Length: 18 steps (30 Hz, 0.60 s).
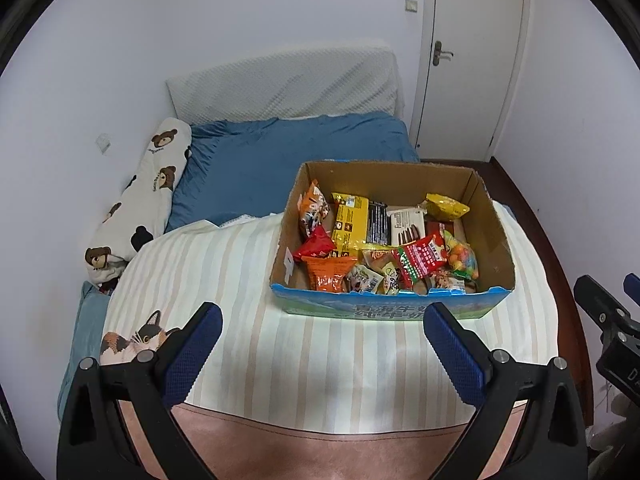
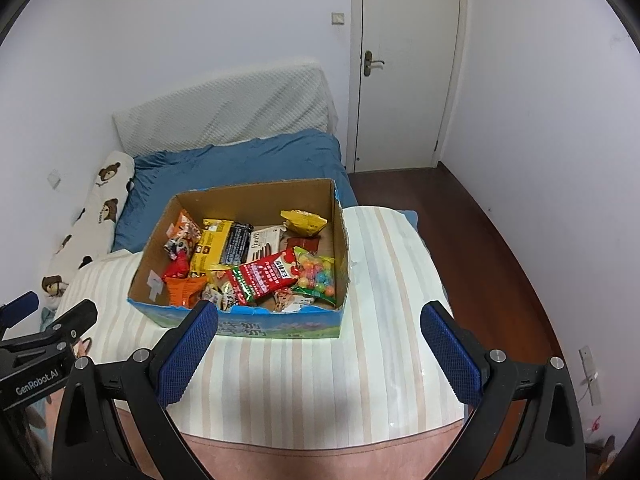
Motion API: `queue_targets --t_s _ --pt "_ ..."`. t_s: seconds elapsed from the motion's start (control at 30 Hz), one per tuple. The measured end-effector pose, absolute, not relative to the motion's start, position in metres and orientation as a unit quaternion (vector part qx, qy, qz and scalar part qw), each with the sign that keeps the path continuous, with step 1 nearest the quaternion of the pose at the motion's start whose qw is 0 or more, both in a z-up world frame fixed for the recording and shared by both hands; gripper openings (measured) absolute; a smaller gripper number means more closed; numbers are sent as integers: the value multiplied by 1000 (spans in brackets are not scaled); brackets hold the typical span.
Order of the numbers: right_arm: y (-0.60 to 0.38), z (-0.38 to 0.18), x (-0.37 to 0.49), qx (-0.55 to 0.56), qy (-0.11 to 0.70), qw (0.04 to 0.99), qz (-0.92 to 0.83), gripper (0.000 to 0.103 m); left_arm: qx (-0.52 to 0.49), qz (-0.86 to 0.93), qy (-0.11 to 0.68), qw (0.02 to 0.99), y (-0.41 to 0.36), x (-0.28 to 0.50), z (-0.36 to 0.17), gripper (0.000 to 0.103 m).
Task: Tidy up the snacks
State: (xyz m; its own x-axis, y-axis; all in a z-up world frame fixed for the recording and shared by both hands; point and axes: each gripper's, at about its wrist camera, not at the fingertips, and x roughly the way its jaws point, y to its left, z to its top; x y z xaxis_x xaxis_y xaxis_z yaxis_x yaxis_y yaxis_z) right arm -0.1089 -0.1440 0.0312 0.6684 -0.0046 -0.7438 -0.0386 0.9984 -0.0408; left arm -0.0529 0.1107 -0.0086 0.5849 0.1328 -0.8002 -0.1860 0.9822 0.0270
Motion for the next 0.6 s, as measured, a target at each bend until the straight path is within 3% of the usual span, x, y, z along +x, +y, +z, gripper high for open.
queue_targets --t_s 0.6 --pt "-134 -15 -56 -42 467 883 4 103 -26 75 515 854 114 6 -50 103"
